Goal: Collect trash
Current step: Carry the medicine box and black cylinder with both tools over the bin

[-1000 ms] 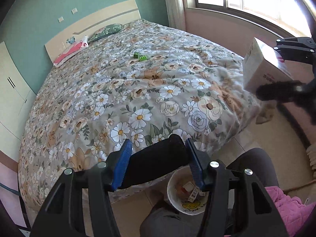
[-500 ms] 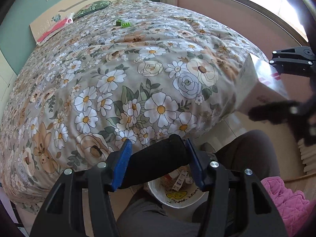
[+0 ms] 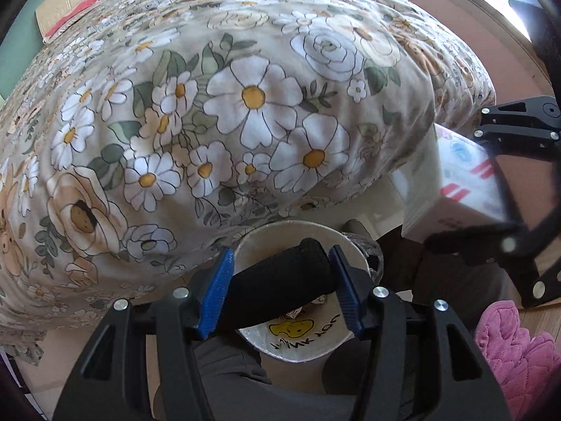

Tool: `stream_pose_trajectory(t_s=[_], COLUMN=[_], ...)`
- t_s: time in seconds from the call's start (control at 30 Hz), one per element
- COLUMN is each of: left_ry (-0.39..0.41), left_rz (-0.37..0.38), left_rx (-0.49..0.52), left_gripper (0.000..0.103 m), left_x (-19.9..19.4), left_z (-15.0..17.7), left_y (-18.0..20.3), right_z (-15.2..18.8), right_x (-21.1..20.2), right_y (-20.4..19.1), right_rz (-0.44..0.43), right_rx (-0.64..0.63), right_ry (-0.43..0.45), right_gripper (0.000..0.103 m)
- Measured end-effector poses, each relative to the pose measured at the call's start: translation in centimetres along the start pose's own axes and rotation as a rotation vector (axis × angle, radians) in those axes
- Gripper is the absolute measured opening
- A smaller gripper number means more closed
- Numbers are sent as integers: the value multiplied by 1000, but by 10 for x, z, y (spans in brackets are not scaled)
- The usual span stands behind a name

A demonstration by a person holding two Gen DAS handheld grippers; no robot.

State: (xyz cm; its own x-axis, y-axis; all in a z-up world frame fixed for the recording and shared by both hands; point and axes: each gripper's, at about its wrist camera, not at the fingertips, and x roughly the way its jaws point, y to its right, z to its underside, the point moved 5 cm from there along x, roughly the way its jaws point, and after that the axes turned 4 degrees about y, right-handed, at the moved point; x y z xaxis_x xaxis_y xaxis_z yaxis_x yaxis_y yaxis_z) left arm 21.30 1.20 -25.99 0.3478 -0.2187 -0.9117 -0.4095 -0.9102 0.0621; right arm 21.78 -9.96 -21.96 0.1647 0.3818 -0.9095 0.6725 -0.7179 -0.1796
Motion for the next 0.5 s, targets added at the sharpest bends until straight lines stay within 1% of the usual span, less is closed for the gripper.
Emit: stream_pose_trajectory(t_s=[0.17, 0.5], left_ry=[-63, -183], left_rz=[28, 48], left_rx=[-32, -91], left_gripper=[58, 58], left_x=[37, 108], left_z=[18, 56], left_y=[-3, -10], right_z=[18, 56], right_x=[41, 128], right_y=[3, 6], right_rz=[-23, -42], right_rx=[21, 41], right_ry=[-71, -227], right_gripper=[55, 55])
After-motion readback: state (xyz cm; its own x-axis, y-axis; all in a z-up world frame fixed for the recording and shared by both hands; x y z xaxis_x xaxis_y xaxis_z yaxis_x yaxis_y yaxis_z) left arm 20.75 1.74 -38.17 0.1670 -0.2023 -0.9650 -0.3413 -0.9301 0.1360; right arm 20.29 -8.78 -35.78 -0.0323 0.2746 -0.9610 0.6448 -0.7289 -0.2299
